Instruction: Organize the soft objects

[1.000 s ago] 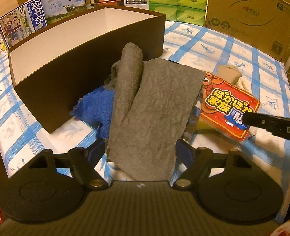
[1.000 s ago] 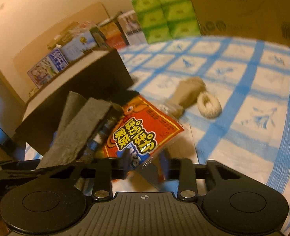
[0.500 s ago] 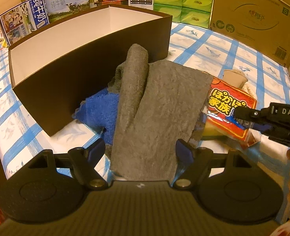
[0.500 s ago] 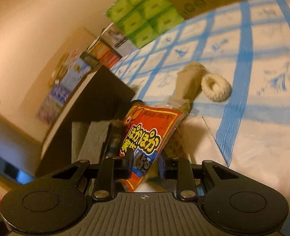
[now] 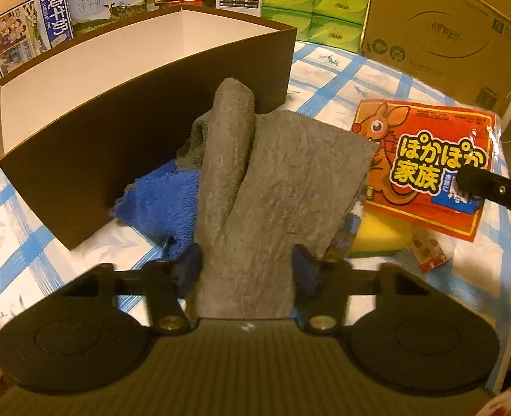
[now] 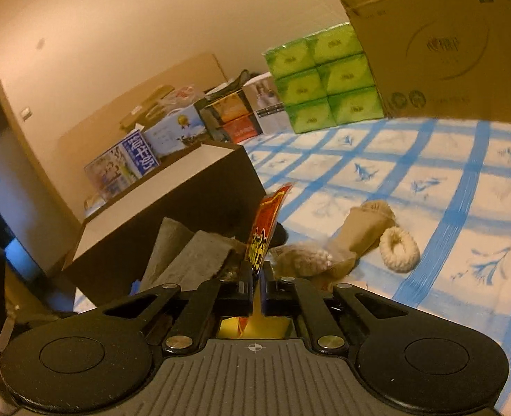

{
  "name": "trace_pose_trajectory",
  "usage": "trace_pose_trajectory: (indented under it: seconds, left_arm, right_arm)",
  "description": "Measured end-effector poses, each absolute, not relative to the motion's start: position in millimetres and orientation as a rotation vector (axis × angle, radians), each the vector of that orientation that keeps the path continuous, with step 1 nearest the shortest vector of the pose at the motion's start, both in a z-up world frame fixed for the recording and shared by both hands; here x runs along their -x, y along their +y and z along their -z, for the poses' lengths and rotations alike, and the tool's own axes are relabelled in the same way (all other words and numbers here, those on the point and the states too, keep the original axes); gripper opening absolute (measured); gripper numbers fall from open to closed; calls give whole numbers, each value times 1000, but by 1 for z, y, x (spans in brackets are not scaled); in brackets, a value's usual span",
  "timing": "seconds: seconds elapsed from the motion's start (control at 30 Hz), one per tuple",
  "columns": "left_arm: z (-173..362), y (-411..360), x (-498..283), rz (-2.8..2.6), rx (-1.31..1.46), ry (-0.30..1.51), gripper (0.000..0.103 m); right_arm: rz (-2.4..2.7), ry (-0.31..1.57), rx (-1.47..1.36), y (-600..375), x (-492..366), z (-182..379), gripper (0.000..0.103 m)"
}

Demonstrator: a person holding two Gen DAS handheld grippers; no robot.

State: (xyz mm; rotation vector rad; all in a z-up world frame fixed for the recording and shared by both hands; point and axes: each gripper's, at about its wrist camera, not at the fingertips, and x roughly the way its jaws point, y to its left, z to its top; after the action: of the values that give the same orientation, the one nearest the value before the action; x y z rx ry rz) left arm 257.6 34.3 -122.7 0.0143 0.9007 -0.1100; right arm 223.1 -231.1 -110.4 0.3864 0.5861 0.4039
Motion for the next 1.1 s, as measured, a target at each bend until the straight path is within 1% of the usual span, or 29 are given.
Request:
trace_pose_trajectory:
  seconds: [0.03,0.07,0.17,0.37,0.7,1.0,1.1]
  left_arm:
    - [122,35,-257,113,-15,896,30]
    - [120,37,-255,124,-8,890,25]
    - [112,41,-250,147,24,866,19]
    - [85,35,-240,184,22,821,17]
    - [29,28,-222,173,21,739,16]
    - [-15,32,-213,153,93,748,17]
    - [-19,27,-216,156,100,779,18]
  right_arm:
    - [-402,585,-375,-230,-221,109,3]
    - [-400,586,-362,-229,-221,108,3]
    - [-404,577,-353,-228,-219,101,2]
    - [-399,559,-318,-230,-216,76,1]
    - [-403,520,-286,-240,-200,36,1]
    - [-409,506,-339,-263,-183,14,1]
    - [-412,509,-346,-272,-179,12,1]
